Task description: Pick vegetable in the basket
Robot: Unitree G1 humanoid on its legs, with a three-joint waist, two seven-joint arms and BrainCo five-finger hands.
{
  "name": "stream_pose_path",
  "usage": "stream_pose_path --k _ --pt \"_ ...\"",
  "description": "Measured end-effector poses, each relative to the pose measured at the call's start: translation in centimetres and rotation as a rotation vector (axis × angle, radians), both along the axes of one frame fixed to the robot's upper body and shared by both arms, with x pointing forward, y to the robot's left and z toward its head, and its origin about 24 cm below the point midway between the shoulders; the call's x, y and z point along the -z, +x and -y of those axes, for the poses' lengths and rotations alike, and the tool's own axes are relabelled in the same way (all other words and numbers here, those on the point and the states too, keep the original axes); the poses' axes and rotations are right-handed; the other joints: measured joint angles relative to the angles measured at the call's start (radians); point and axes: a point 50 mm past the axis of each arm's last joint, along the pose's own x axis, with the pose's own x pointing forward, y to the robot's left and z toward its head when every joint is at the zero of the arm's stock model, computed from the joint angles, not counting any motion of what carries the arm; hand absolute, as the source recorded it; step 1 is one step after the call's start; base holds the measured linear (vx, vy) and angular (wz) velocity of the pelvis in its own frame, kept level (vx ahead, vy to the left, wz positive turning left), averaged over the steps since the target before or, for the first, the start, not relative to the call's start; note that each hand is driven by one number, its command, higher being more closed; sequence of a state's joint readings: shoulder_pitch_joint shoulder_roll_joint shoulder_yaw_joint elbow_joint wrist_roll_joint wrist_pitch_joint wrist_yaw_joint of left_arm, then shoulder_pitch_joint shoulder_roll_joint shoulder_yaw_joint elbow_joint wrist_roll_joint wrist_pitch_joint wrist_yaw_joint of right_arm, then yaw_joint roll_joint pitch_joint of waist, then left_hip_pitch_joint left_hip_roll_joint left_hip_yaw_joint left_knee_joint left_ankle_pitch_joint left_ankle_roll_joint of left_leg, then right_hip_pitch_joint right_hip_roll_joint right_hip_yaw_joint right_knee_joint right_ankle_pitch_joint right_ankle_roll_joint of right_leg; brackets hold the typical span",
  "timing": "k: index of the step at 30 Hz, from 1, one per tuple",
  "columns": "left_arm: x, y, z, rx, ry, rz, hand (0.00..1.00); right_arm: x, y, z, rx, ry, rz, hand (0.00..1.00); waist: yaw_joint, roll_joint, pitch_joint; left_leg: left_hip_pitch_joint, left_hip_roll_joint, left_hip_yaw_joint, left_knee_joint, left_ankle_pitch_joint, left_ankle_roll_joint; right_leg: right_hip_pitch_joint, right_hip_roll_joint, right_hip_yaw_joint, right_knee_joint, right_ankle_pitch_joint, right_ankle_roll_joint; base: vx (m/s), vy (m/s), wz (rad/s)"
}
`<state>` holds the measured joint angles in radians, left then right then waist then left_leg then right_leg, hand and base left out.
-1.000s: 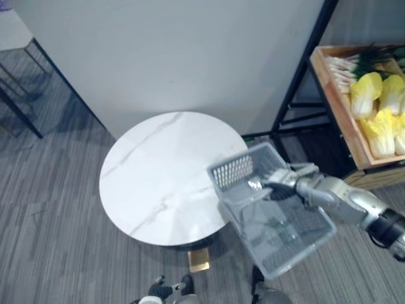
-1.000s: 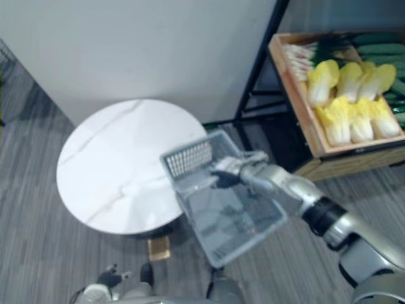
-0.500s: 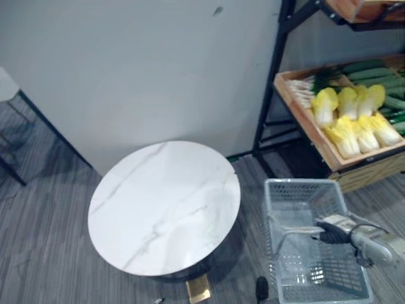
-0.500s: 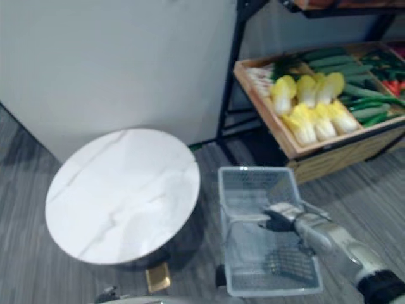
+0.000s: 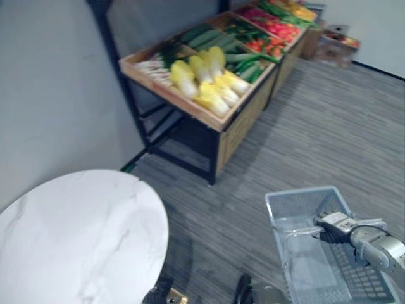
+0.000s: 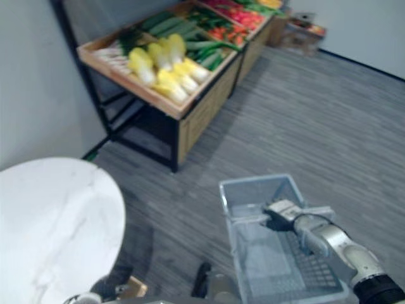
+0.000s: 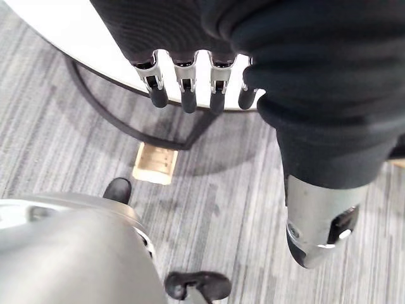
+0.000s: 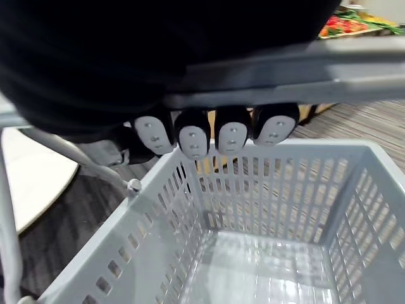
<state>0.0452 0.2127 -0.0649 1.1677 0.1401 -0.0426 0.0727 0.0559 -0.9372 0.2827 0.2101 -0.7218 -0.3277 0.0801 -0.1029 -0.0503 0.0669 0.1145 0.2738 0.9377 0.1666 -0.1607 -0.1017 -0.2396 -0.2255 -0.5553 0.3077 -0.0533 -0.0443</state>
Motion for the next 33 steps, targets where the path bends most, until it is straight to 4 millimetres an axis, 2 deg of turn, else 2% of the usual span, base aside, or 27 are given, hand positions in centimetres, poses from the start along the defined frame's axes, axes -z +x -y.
stream_pose_path --k 2,3,5,6,7,8,9,10,11,12,13,14,15,16,19,20,22,23,24,26,27,28,29,30,31,32,33 --pt "0.1 0.1 0.6 0.003 -0.014 -0.002 0.0 0.0 0.2 0.1 0.003 -0.018 0.01 1.0 -0.002 0.0 0.0 0.0 0.012 0.041 0.018 0.004 -0.006 0.002 0.003 -0.018 -0.043 -0.017 0.039 -0.01 -0.22 -0.81" --pt "0.3 0.2 1.5 -0.001 -0.037 0.0 0.0 0.1 0.3 0.4 0.022 -0.032 0.007 1.0 -0.004 0.033 -0.002 0.002 0.041 0.07 0.025 0.027 -0.028 0.012 0.061 -0.02 -0.109 -0.009 0.043 0.0 -0.221 -0.77" --pt "0.4 0.1 2.1 0.0 -0.048 -0.004 0.0 0.6 0.1 0.6 0.045 -0.025 -0.007 1.0 -0.002 0.062 -0.002 0.022 0.074 0.069 0.025 0.066 -0.037 0.04 0.11 -0.029 -0.151 -0.006 0.024 0.01 -0.197 -0.58" --pt "0.5 -0.1 2.0 0.001 -0.046 -0.013 0.0 0.9 -0.1 0.5 0.055 -0.013 -0.01 1.0 -0.012 0.065 -0.002 0.035 0.091 0.067 0.036 0.089 -0.035 0.053 0.128 -0.022 -0.151 -0.008 0.013 0.03 -0.245 -0.37" --pt "0.5 -0.2 1.9 -0.007 -0.043 -0.017 0.0 1.1 -0.3 0.3 0.056 0.001 -0.013 1.0 -0.019 0.064 -0.003 0.041 0.12 0.065 0.072 0.107 -0.027 0.064 0.146 -0.01 -0.149 -0.017 0.0 0.04 -0.275 -0.34" --pt "0.5 -0.3 1.7 -0.023 -0.042 -0.016 0.0 1.0 -0.5 0.2 0.056 0.015 -0.008 1.0 -0.023 0.062 -0.002 0.033 0.182 0.058 0.183 0.125 -0.013 0.077 0.169 0.009 -0.148 -0.033 -0.014 0.06 -0.305 -0.56" --pt "0.5 -0.3 1.5 -0.038 -0.041 -0.011 0.0 0.9 -0.4 0.1 0.057 0.024 0.002 1.0 -0.024 0.052 0.004 -0.006 0.249 0.006 0.331 0.14 0.029 0.093 0.189 0.044 -0.149 -0.042 -0.027 0.05 -0.252 -0.63" --pt "0.4 -0.3 1.4 -0.045 -0.04 -0.01 0.0 0.8 -0.3 0.0 0.057 0.027 0.008 1.0 -0.021 0.046 0.008 -0.031 0.265 -0.051 0.402 0.127 0.046 0.099 0.194 0.06 -0.149 -0.046 -0.032 0.06 -0.214 -0.77" --pt "0.3 -0.1 1.2 -0.058 -0.037 0.004 0.0 0.7 -0.1 -0.1 0.062 0.034 0.019 1.0 -0.022 0.045 0.012 -0.103 0.246 -0.225 0.533 0.072 0.066 0.122 0.202 0.101 -0.155 -0.049 -0.037 0.07 -0.146 -0.85" --pt "0.3 0.0 1.1 -0.07 -0.037 0.016 0.0 0.7 0.1 -0.3 0.067 0.039 0.025 1.0 -0.017 0.042 0.015 -0.152 0.182 -0.382 0.581 0.036 0.049 0.143 0.21 0.142 -0.169 -0.048 -0.038 0.1 -0.135 -1.64" --pt "0.3 -0.4 1.0 -0.082 -0.032 0.016 0.0 0.7 0.4 -0.4 0.072 0.045 0.033 1.0 0.028 0.042 0.016 -0.192 0.055 -0.581 0.595 -0.015 0.022 0.169 0.232 0.238 -0.193 -0.048 -0.036 0.09 -0.079 -1.57" --pt "0.3 -0.6 1.0 -0.085 -0.032 0.013 0.0 0.7 0.5 -0.5 0.072 0.047 0.035 1.0 0.036 0.043 0.016 -0.197 0.03 -0.614 0.593 -0.025 0.019 0.175 0.239 0.259 -0.201 -0.048 -0.035 0.1 -0.053 -2.11" --pt "0.5 -1.6 0.9 -0.101 -0.033 -0.005 0.0 0.7 0.9 -1.0 0.068 0.072 0.044 1.0 0.065 0.044 0.017 -0.226 -0.039 -0.701 0.58 -0.051 0.016 0.195 0.264 0.333 -0.227 -0.047 -0.033 0.15 -0.032 -1.9" --pt "0.5 -2.2 0.9 -0.141 -0.044 0.004 0.0 0.7 1.1 -1.4 0.073 0.116 0.059 1.0 0.079 0.043 0.024 -0.267 -0.085 -0.753 0.55 -0.059 0.031 0.211 0.276 0.368 -0.239 -0.038 -0.019 0.16 -0.028 -1.9" --pt "0.4 -2.2 0.9 -0.148 -0.047 0.017 0.0 0.7 1.0 -1.6 0.074 0.13 0.064 1.0 0.075 0.05 0.042 -0.329 -0.121 -0.758 0.422 -0.062 0.03 0.233 0.301 0.423 -0.248 -0.037 -0.016 0.14 -0.007 -0.96" --pt "0.4 -2.1 0.9 -0.152 -0.048 0.027 0.0 0.8 1.0 -1.5 0.075 0.129 0.064 1.0 0.075 0.05 0.049 -0.359 -0.141 -0.761 0.315 -0.051 0.036 0.248 0.303 0.447 -0.261 -0.037 -0.016 0.21 0.022 -0.56" --pt "0.4 -1.9 1.0 -0.156 -0.053 0.039 0.0 0.7 1.0 -1.2 0.081 0.115 0.063 1.0 0.077 0.057 0.058 -0.387 -0.167 -0.768 0.138 0.002 0.032 0.267 0.305 0.471 -0.281 -0.036 -0.015 0.22 0.036 -0.36" --pt "0.4 -1.8 1.4 -0.163 -0.063 0.043 0.0 0.5 1.1 -1.0 0.081 0.105 0.065 1.0 0.081 0.071 0.068 -0.397 -0.181 -0.795 0.029 0.053 0.03 0.283 0.314 0.486 -0.296 -0.035 -0.015 0.3 0.099 -0.33" --pt "0.5 -1.8 2.0 -0.172 -0.075 0.049 0.0 0.4 1.2 -1.0 0.077 0.102 0.069 1.0 0.088 0.094 0.078 -0.416 -0.176 -0.823 -0.026 0.094 0.029 0.299 0.332 0.505 -0.308 -0.035 -0.015 0.3 0.121 -0.4" --pt "0.5 -1.9 2.5 -0.186 -0.08 0.051 0.0 0.7 1.3 -1.7 0.051 0.108 0.059 1.0 0.112 0.115 0.086 -0.426 -0.158 -0.835 -0.062 0.148 0.038 0.321 0.351 0.551 -0.316 -0.047 -0.008 0.29 0.143 -0.72" --pt "0.6 -2.1 2.6 -0.209 -0.082 0.049 0.0 1.1 1.2 -2.4 0.032 0.121 0.043 1.0 0.13 0.113 0.085 -0.411 -0.15 -0.812 -0.056 0.199 0.041 0.339 0.346 0.587 -0.315 -0.062 0.003 0.35 0.16 -0.84" --pt "0.6 -2.2 2.6 -0.218 -0.081 0.049 0.0 1.2 1.2 -2.7 0.032 0.133 0.045 1.0 0.134 0.111 0.086 -0.402 -0.149 -0.797 -0.054 0.23 0.047 0.347 0.34 0.599 -0.312 -0.072 0.005 0.44 0.201 -0.57" --pt "0.5 -2.2 2.3 -0.215 -0.071 0.051 0.0 1.5 1.2 -3.1 0.033 0.153 0.044 1.0 0.13 0.099 0.087 -0.395 -0.162 -0.767 -0.037 0.26 0.071 0.355 0.317 0.61 -0.292 -0.101 0.017 0.36 0.177 -0.24" --pt "0.5 -2.2 2.0 -0.195 -0.055 0.051 0.0 1.8 1.0 -3.3 0.037 0.163 0.034 1.0 0.129 0.079 0.086 -0.392 -0.191 -0.759 -0.016 0.245 0.082 0.346 0.283 0.61 -0.258 -0.12 0.042 0.34 0.177 -0.11" --pt "0.4 -2.1 1.9 -0.183 -0.048 0.052 0.0 1.9 0.9 -3.2 0.04 0.163 0.03 1.0 0.128 0.077 0.085 -0.389 -0.2 -0.76 -0.005 0.225 0.086 0.34 0.274 0.606 -0.232 -0.126 0.051 0.34 0.181 0.01" --pt "0.4 -1.9 1.8 -0.165 -0.041 0.046 0.0 2.1 0.8 -3.1 0.049 0.165 0.025 1.0 0.126 0.077 0.081 -0.371 -0.217 -0.76 -0.012 0.182 0.109 0.308 0.263 0.589 -0.136 -0.147 0.073 0.35 0.19 0.07" --pt "0.5 -1.9 1.7 -0.153 -0.037 0.039 0.0 2.4 0.8 -3.2 0.06 0.177 0.022 1.0 0.126 0.071 0.079 -0.344 -0.23 -0.759 -0.037 0.169 0.119 0.266 0.252 0.577 -0.021 -0.16 0.077 0.35 0.196 0.14"
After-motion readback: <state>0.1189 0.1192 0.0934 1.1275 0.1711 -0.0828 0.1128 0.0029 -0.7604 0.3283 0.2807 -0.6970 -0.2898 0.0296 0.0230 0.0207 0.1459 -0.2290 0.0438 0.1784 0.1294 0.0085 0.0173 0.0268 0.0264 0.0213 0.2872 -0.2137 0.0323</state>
